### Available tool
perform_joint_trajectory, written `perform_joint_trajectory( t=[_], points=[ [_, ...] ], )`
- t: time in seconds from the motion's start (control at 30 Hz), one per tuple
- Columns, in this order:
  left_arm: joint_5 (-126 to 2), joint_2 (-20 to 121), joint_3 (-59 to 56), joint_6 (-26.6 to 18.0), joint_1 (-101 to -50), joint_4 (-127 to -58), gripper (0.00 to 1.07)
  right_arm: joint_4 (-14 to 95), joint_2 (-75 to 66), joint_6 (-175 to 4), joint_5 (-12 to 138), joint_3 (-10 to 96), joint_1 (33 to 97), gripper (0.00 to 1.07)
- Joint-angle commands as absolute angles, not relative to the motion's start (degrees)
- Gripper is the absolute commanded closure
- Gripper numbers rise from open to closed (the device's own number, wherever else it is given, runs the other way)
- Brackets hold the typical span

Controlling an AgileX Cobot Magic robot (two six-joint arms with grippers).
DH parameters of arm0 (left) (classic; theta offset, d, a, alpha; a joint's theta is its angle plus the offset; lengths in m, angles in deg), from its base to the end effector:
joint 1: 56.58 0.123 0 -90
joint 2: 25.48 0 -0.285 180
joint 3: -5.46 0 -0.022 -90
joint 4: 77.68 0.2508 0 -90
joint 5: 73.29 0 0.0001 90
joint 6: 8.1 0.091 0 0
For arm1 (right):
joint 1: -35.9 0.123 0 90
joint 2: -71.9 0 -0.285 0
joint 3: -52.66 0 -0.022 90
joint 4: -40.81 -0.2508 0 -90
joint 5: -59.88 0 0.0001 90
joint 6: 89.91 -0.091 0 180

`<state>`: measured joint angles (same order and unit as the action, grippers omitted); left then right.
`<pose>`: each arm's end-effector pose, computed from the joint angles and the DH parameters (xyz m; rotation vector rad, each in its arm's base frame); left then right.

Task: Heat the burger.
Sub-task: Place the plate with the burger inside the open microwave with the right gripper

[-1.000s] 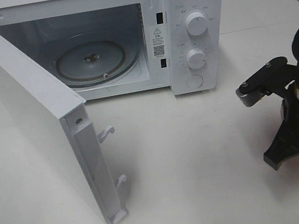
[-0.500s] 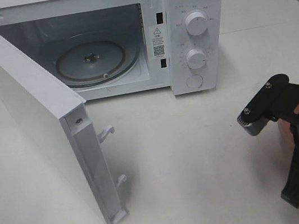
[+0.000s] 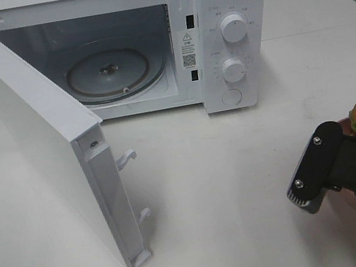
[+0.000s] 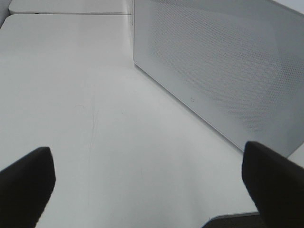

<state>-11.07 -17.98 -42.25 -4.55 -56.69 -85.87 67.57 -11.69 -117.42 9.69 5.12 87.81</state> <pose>-0.0089 -0.0115 0.2800 0.0757 2.0424 -0.1335 0.1323 0.1177 0.1725 -1.0393 2.7108 -0.4206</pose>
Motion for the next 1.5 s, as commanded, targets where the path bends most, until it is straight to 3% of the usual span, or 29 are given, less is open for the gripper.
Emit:
perform_joint_trajectory(
  t=[0.03,0.4,0.83,1.5],
  points=[
    [-11.9,-18.8,-42.2,-4.4,-57.0,-86.2,0.04,71.0,-10.5,-118.4,7.3,4.6,91.6,1.07],
    [-11.9,-18.8,-42.2,-4.4,-57.0,-86.2,0.04,75.8,-10.5,-118.8,7.5,4.3,101.3,1.07],
    [-11.9,-18.8,-42.2,-4.4,-57.0,-86.2,0.04,78.6,-10.5,-111.3,8.5,4.3,101.9,1.07],
    [-11.9,-18.8,-42.2,-4.4,-57.0,-86.2,0.04,89.1,-10.5,-97.5,24.7,4.4,101.3,1.07]
  ],
)
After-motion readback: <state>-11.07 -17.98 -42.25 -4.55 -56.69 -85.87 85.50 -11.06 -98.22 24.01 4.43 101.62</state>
